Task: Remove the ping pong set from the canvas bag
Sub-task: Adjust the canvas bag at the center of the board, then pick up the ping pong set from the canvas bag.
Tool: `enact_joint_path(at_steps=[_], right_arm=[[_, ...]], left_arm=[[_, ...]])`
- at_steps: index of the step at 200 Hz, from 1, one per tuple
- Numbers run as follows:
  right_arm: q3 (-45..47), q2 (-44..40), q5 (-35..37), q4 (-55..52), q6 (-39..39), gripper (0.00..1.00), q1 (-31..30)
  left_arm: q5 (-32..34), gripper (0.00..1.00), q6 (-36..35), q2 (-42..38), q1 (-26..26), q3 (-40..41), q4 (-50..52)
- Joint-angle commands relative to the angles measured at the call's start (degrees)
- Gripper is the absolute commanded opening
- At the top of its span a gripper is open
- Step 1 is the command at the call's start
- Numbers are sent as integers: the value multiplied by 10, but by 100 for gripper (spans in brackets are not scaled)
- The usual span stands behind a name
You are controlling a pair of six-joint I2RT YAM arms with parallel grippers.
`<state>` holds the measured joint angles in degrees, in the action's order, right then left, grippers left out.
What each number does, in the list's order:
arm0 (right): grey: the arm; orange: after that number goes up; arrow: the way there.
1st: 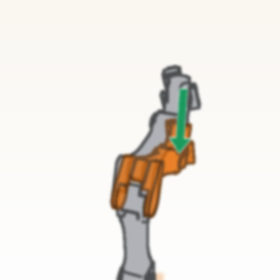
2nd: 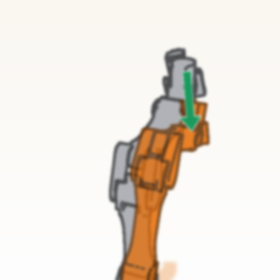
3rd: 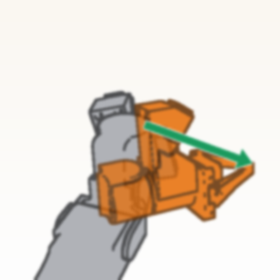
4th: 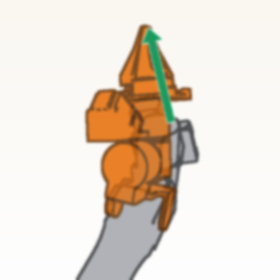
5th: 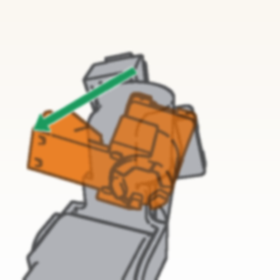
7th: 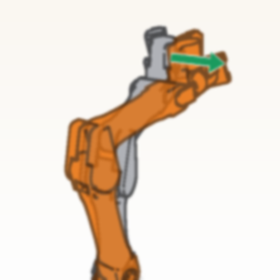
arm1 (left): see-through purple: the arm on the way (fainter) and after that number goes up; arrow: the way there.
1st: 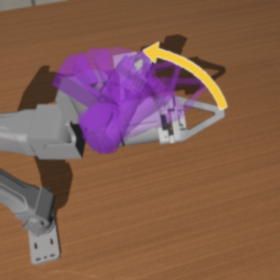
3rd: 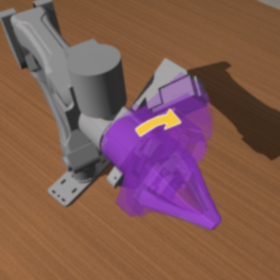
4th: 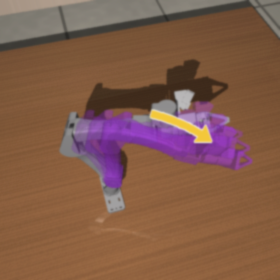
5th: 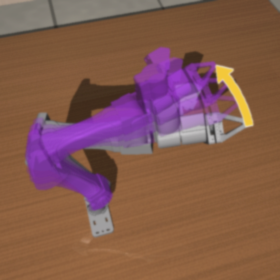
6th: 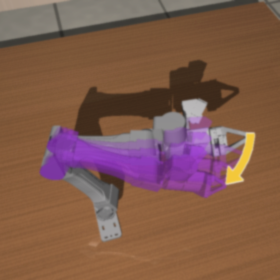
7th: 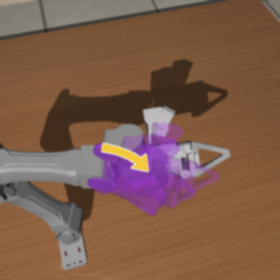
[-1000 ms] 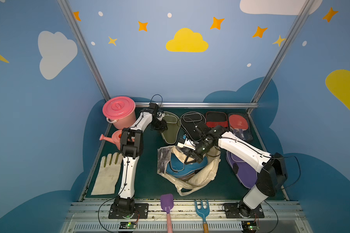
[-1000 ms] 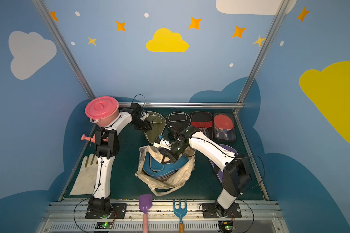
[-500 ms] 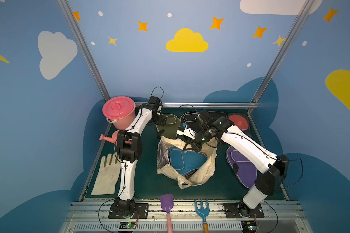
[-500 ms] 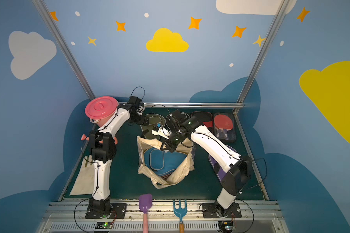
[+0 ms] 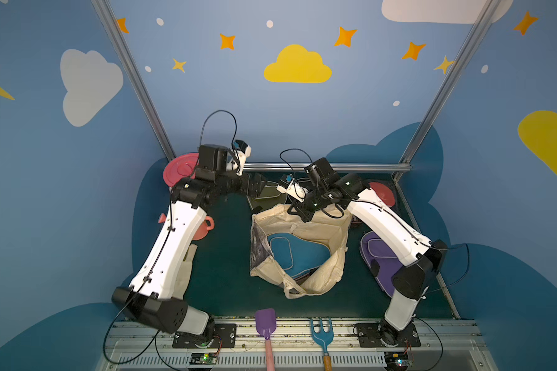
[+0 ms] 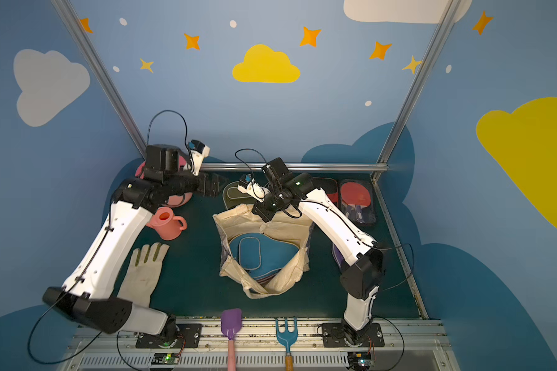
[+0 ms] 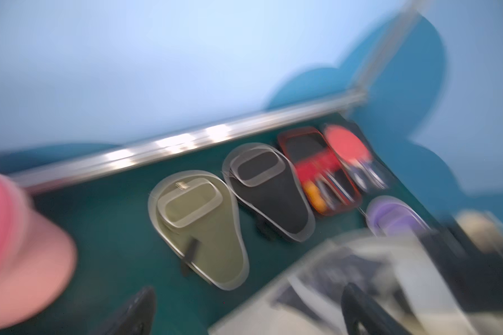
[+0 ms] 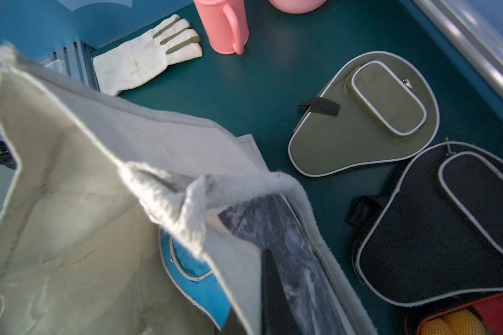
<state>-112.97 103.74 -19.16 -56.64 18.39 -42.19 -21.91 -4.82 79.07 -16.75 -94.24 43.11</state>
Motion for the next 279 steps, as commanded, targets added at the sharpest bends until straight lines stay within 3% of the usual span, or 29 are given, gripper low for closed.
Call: enact_joint_path(at_steps=[1, 32, 56, 73, 84, 103, 117, 146, 165, 202, 230, 264, 279], right_arm=[[-30, 4, 7, 10, -4, 0, 2], [-44, 5, 1, 12, -1, 0, -1], [-57, 3, 3, 2, 3, 0, -6], [-57, -4, 5, -6, 9, 0, -10], [-54, -12, 10, -12, 10, 0, -13], [-27, -40, 17, -10, 11, 0, -15], [6, -71, 26, -1, 9, 0, -16], [106, -169, 59, 22, 7, 60, -24], [187, -251, 68, 32, 16, 77, -45], [329, -331, 52, 49, 6, 81, -125], [402, -291, 72, 107, -5, 81, -178], [404, -199, 115, 152, 6, 81, -156], [394, -167, 91, 168, 14, 81, -119]], left_arm=[[-92, 100, 3, -56, -27, 80, -27], [-47, 100, 4, -64, -65, 109, 15], [25, 100, -4, -36, -91, 101, 47], [68, 94, -7, -18, -99, 87, 63], [77, 75, -11, -8, -102, 78, 76], [79, 24, -12, -5, -108, 77, 79], [67, 4, -13, -12, -113, 85, 75], [37, 4, -14, -48, -117, 126, 33], [15, 4, -9, -84, -119, 164, -18], [-10, 4, 10, -148, -119, 226, -123], [-30, 4, 28, -163, -118, 244, -166], [-33, 4, 32, -140, -118, 242, -159], [-34, 4, 31, -128, -118, 248, -162]])
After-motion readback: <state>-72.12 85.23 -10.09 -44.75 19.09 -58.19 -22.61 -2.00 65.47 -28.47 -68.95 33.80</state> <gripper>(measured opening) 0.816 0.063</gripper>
